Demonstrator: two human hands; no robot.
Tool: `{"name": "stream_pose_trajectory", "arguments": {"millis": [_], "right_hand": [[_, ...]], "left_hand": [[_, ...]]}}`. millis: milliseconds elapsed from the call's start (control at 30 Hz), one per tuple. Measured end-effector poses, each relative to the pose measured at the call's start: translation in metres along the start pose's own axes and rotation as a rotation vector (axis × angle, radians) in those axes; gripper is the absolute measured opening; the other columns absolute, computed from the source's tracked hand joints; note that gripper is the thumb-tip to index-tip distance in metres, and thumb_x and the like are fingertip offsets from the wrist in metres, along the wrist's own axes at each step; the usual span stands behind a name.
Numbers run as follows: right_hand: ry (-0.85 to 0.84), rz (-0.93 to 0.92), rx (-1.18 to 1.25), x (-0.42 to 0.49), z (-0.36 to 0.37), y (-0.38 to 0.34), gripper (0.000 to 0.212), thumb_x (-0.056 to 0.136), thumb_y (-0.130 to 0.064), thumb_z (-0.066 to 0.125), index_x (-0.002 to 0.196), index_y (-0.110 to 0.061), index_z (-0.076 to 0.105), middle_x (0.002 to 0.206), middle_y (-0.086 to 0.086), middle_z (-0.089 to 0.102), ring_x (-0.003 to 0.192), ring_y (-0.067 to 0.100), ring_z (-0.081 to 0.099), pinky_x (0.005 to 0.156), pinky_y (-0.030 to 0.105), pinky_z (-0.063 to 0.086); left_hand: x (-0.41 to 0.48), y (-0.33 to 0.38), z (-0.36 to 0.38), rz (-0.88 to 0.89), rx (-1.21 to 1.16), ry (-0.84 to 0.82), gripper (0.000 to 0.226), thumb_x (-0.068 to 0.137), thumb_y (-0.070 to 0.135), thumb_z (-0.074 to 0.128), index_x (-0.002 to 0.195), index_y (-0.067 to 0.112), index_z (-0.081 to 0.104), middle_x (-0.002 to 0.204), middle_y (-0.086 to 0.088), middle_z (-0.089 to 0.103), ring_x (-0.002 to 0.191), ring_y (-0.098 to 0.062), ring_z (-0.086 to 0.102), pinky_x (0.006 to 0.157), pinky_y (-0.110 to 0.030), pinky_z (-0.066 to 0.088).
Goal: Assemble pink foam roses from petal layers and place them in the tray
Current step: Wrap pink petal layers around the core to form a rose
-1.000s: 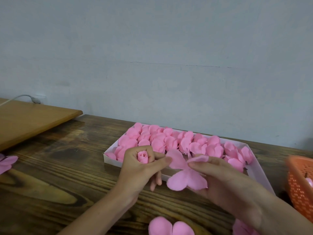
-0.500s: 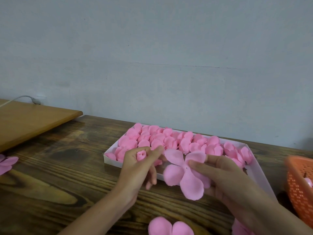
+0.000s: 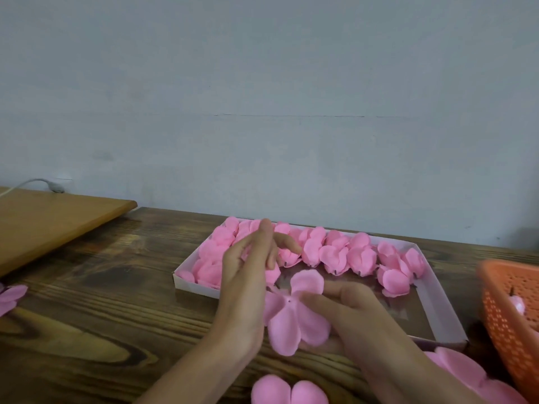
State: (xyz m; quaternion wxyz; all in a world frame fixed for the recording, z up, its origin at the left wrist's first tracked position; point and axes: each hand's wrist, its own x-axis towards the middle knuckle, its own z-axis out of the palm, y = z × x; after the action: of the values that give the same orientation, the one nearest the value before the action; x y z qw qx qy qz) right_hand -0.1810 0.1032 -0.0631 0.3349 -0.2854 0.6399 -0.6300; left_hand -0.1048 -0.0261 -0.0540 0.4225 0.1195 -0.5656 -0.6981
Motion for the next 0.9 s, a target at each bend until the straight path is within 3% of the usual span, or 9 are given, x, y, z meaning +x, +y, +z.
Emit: {"name": "stream_pose_trajectory", "arguments": {"millis": [167,267,367,433,567,633,700,800,900], "right_hand": [[-0.035,-0.008,0.087,-0.002,0.000,-0.005,0.020,0.100,-0.016,0.064,0.095,-0.006,0.081,0.099,0.018,0.079,0.099,0.032,0.076,0.076,0.041,0.064],[-0.044,-0.002,0.081,-0.003,-0.001,-0.007,0.021,0.101,-0.014,0.062,0.097,-0.003,0.080,0.101,0.020,0.078,0.099,0.032,0.076,0.074,0.041,0.064],[-0.058,-0.016,0.061,-0.004,-0.001,-0.008,0.022,0.102,-0.012,0.059,0.101,0.000,0.078,0.104,0.022,0.077,0.103,0.035,0.074,0.075,0.043,0.065],[-0.064,-0.014,0.061,-0.004,-0.001,-0.008,0.022,0.103,-0.010,0.058,0.104,0.001,0.077,0.109,0.023,0.075,0.110,0.041,0.071,0.081,0.051,0.064],[-0.085,-0.011,0.066,-0.004,0.002,-0.009,0.022,0.102,-0.014,0.060,0.102,-0.001,0.078,0.109,0.025,0.074,0.110,0.043,0.070,0.085,0.058,0.062],[-0.066,-0.030,0.045,-0.005,0.004,-0.009,0.024,0.102,-0.020,0.062,0.095,-0.003,0.079,0.102,0.024,0.075,0.096,0.039,0.074,0.081,0.056,0.063],[-0.017,-0.059,0.005,-0.005,0.007,-0.009,0.029,0.102,-0.022,0.060,0.091,0.001,0.075,0.088,0.024,0.070,0.078,0.028,0.069,0.076,0.060,0.063],[0.047,-0.088,-0.042,-0.004,0.008,-0.007,0.032,0.102,-0.019,0.059,0.087,0.008,0.069,0.083,0.033,0.060,0.073,0.022,0.062,0.070,0.054,0.064],[0.054,-0.064,0.018,-0.006,0.009,-0.007,0.026,0.101,-0.016,0.062,0.085,-0.002,0.076,0.082,0.013,0.075,0.067,0.021,0.072,0.055,0.039,0.063]], "left_hand": [[-0.001,-0.011,0.002,-0.070,0.000,-0.023,0.066,0.088,0.068,0.064,0.071,0.007,0.046,0.093,-0.005,0.074,0.081,-0.021,0.065,0.073,-0.040,0.046],[-0.002,-0.014,0.002,-0.109,0.013,-0.012,0.077,0.089,0.069,0.064,0.089,-0.007,0.053,0.087,-0.004,0.073,0.076,-0.018,0.067,0.061,-0.027,0.049],[-0.004,-0.014,0.002,-0.104,-0.040,-0.015,0.063,0.091,0.064,0.067,0.070,0.007,0.052,0.089,-0.007,0.073,0.073,-0.020,0.067,0.056,-0.024,0.049],[-0.005,-0.012,0.002,-0.115,-0.053,-0.022,0.058,0.087,0.062,0.067,0.069,0.007,0.056,0.090,-0.009,0.073,0.069,-0.021,0.062,0.056,-0.024,0.048],[-0.009,-0.008,0.002,-0.135,-0.026,-0.012,0.068,0.081,0.060,0.066,0.079,-0.007,0.052,0.091,-0.007,0.076,0.079,-0.024,0.072,0.074,-0.039,0.051],[-0.012,-0.005,0.003,-0.150,0.039,-0.014,0.082,0.073,0.068,0.062,0.093,-0.011,0.057,0.094,-0.003,0.079,0.082,-0.024,0.076,0.075,-0.043,0.055],[-0.014,-0.004,0.003,-0.104,0.060,-0.064,0.087,0.081,0.066,0.058,0.103,-0.017,0.057,0.102,0.001,0.080,0.094,-0.019,0.077,0.086,-0.054,0.059],[-0.015,-0.007,0.003,-0.025,0.070,-0.182,0.074,0.100,0.057,0.059,0.082,-0.014,0.053,0.123,0.002,0.076,0.123,-0.016,0.068,0.103,-0.068,0.049],[-0.017,-0.011,0.003,0.082,0.102,-0.231,0.055,0.097,0.049,0.055,0.058,0.012,0.045,0.127,-0.001,0.073,0.126,-0.017,0.066,0.106,-0.052,0.049]]}}
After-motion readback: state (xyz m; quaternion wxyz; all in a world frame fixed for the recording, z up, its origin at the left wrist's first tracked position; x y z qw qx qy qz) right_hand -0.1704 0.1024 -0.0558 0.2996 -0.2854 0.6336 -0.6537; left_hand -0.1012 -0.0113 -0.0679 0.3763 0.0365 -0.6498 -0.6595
